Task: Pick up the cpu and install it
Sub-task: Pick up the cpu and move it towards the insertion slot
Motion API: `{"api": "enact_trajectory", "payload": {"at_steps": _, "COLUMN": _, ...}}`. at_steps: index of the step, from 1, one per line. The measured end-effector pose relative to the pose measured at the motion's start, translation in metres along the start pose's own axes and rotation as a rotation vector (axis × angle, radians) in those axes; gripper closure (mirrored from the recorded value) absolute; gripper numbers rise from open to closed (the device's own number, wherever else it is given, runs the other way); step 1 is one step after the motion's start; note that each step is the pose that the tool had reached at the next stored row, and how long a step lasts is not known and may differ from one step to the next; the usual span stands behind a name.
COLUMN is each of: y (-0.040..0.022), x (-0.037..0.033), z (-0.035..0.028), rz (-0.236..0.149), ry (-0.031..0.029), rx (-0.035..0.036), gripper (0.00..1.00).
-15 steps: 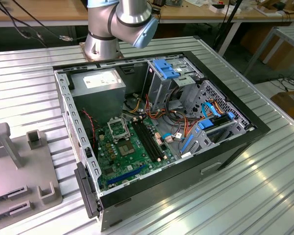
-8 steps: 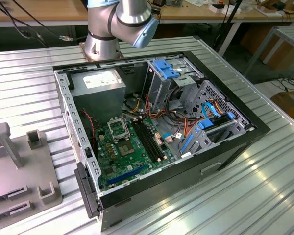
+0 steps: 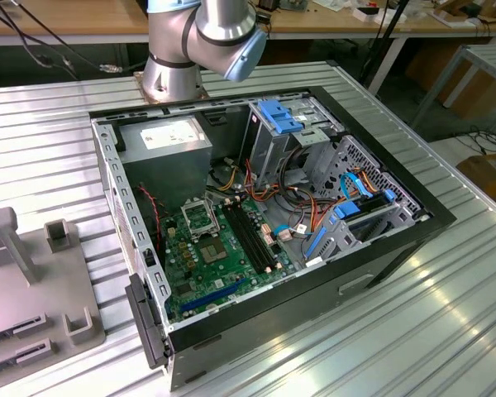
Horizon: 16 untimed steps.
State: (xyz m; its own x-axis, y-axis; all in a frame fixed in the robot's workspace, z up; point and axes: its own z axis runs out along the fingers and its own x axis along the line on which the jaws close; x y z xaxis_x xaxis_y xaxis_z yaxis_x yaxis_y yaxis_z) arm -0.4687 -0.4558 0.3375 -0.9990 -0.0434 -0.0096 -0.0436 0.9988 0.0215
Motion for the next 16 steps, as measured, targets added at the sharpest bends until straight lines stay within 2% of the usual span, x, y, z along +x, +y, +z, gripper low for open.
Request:
{"api": "enact_trajectory", "payload": {"at_steps": 4, "y": -0.0056, "x": 0.0002, "z": 0.0086, "rz": 0.008, "ry": -0.0003, "rx": 0.0, "gripper": 0.34}}
{"api": "enact_trajectory", "payload": {"at_steps": 16, "y": -0.0066, "x": -0.0083, "z": 0.0356, "rz": 0.012, "ry": -0.0004, "rx": 0.0, "gripper": 0.34}}
